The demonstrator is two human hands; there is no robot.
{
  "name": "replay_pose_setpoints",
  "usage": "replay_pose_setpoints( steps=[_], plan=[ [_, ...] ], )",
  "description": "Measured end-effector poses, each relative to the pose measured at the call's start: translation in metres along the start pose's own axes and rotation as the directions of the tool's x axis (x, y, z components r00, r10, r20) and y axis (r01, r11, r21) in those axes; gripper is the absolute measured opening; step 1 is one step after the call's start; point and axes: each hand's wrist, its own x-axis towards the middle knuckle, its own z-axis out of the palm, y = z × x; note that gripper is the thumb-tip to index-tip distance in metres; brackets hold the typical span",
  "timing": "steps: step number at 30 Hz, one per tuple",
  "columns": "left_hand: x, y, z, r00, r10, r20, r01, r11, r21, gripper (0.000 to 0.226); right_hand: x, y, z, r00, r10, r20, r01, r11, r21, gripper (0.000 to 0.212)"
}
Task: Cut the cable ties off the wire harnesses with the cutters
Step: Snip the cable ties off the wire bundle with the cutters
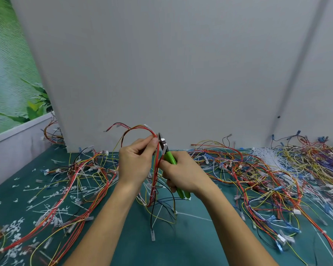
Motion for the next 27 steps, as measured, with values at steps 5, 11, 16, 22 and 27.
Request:
replay_pose_setpoints(
  steps=[5, 11, 16, 22, 27],
  plan=[
    [-0.0005, 0.0017, -0.0039, 0.995, 0.066, 0.072, -0.07, 0.996, 0.049, 0.035, -0.0032, -0.0026, -0.0011, 0.999, 0.003, 0.036, -0.003, 1.0, 0.013, 0.021],
    [0.0, 0.0063, -0.0085, 0.978, 0.159, 0.135, -0.177, 0.974, 0.142, 0.029, -0.0036, -0.0041, -0.0022, 0.998, 0.002, 0.064, -0.003, 1.0, 0.01, 0.02],
    [-0.0017, 0.0059, -0.0048, 0.97, 0.222, 0.099, -0.237, 0.954, 0.182, 0.03, -0.0013, -0.0013, 0.002, 1.0, -0.005, -0.003, 0.005, 1.0, 0.018, 0.024],
    [-0.0015, 0.0024, -0.0043, 0.962, 0.262, 0.081, -0.274, 0.936, 0.223, 0.032, 0.0005, -0.0001, 0.0058, 0.999, 0.002, -0.035, 0.0, 0.999, 0.049, 0.025],
    [-0.0006, -0.0008, -0.0049, 0.965, 0.246, 0.09, -0.26, 0.939, 0.225, 0.025, -0.0019, -0.0024, 0.0037, 1.0, -0.005, -0.001, 0.005, 0.999, 0.052, 0.022]
  ],
)
